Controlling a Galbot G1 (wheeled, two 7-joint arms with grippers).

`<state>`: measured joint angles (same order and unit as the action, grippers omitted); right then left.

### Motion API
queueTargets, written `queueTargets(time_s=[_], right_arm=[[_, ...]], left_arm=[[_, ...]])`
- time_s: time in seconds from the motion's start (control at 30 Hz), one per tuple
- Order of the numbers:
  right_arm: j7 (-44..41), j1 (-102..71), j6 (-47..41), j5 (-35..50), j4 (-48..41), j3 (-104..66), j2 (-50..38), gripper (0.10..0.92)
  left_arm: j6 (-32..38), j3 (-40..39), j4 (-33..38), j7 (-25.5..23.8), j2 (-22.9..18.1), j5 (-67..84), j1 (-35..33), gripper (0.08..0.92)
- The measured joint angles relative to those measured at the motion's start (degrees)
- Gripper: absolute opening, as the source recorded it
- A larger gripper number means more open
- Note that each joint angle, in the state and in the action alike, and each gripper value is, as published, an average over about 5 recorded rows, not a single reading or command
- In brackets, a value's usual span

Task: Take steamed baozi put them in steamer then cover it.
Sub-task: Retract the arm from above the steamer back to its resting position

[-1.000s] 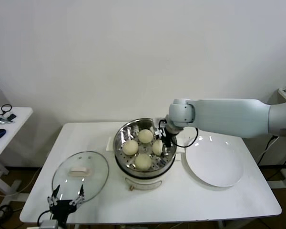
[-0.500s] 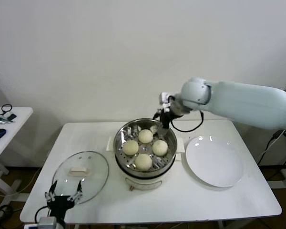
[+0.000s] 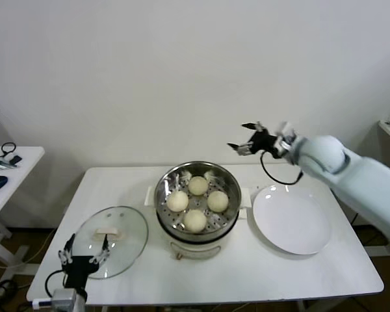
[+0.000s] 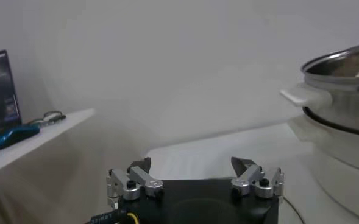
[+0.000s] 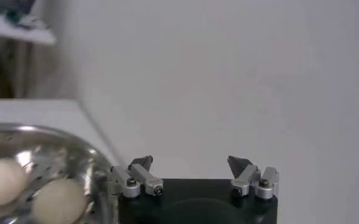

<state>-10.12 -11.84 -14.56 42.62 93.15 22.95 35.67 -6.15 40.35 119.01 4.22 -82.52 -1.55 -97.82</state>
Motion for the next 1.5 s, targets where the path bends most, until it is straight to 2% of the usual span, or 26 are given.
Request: queueTargets(time_s=[0.33, 0.53, 0.77, 1.1, 1.3, 1.5], right_arm=[[3.1, -36.4, 13.5, -7.4, 2.9, -35.6, 8.9, 0.823], [2.7, -53.0, 21.1, -11.8, 3.4, -47.5, 17.2, 0.823], [1.7, -65.9, 29.1, -16.3, 3.8, -53.9, 26.7, 0.823], [1.3, -74.1, 36.7, -20.2, 3.2, -57.2, 35.0, 0.823], [1.2, -76.4, 38.9, -21.3, 3.2, -58.2, 37.1, 0.823], [1.1, -78.3, 40.5, -21.7, 3.2, -59.3, 38.1, 0.823]], left_arm=[[3.9, 0.3, -1.3, 0.6, 0.5, -3.0, 0.4, 0.823], [6.0, 0.2, -1.4, 1.4, 0.4, -5.3, -0.2, 0.823], [8.3, 0.8, -1.9, 3.8, 1.1, -10.3, -0.9, 0.823], [13.3, 1.2, -5.1, 13.4, 3.0, -32.2, -2.2, 0.823], [15.4, 0.8, -9.7, 17.5, 3.9, -48.0, -1.0, 0.823], [16.0, 0.5, -15.9, 19.3, 5.1, -60.6, 1.7, 0.823]])
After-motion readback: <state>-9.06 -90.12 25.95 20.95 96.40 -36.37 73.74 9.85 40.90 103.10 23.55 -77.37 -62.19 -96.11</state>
